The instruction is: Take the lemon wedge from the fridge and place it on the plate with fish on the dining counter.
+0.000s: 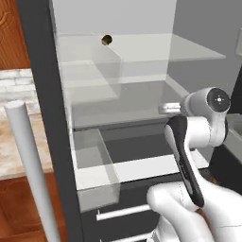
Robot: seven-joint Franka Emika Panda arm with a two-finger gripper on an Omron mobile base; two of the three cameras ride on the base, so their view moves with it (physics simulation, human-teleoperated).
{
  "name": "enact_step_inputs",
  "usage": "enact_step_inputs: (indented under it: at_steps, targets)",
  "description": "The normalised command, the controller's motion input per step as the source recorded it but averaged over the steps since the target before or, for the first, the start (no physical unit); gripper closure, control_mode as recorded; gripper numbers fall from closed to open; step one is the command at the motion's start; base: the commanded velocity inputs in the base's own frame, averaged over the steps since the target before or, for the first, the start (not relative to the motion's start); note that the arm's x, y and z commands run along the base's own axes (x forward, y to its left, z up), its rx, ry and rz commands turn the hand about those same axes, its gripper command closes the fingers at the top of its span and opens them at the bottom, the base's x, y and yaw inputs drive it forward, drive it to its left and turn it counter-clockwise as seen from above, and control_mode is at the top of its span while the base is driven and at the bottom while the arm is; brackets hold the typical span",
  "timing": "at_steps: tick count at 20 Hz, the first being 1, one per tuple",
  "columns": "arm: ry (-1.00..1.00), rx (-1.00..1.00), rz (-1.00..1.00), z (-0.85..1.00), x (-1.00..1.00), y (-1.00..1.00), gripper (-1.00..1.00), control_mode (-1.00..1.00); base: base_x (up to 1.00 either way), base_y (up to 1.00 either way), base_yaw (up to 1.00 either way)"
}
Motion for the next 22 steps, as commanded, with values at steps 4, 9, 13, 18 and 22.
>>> enact_step_inputs:
  at_steps: [4,9,13,18,22]
  targets:
    - [0.00,0.00,0.00,0.00,0.00,0.00,1.00,1.00,-1.00,-0.49,0.29]
    - [0.00,0.00,0.00,0.00,0.00,0.00,1.00,1.00,-0.92,-0.03,0.64]
    - [0.00,0.00,0.00,0.00,0.00,0.00,1.00,1.00,-0.31,0.02,0.86]
    - [0.00,0.00,0.00,0.00,0.00,0.00,1.00,1.00,-0.18,0.00,0.91]
    - [0.00,0.00,0.00,0.00,0.00,0.00,1.00,1.00,-0.18,0.00,0.93]
